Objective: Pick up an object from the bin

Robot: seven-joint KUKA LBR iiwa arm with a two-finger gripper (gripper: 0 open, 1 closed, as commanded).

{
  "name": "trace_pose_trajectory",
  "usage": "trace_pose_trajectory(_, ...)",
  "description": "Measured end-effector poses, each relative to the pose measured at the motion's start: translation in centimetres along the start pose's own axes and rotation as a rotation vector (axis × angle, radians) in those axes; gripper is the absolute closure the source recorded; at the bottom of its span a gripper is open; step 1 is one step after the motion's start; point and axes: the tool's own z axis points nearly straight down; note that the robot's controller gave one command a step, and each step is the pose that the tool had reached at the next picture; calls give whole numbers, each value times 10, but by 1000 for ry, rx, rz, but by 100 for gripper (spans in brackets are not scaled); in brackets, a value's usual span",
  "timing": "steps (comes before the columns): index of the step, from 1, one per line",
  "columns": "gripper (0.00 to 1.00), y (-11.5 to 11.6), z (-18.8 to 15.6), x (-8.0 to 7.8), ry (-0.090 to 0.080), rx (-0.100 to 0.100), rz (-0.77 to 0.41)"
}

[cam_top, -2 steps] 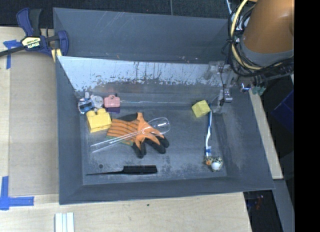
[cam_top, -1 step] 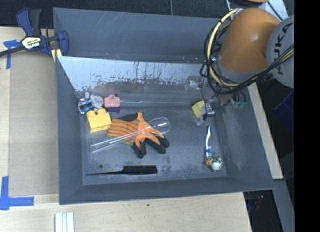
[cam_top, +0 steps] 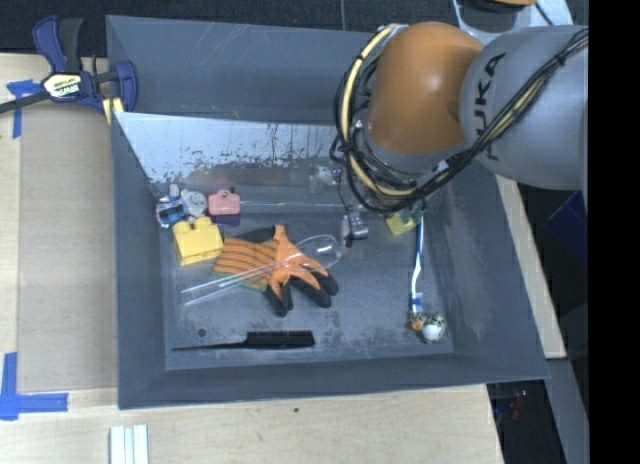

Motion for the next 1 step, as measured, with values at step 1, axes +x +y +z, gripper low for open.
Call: trace_pose_trajectory(1,0,15,43,1,6,-2,-212)
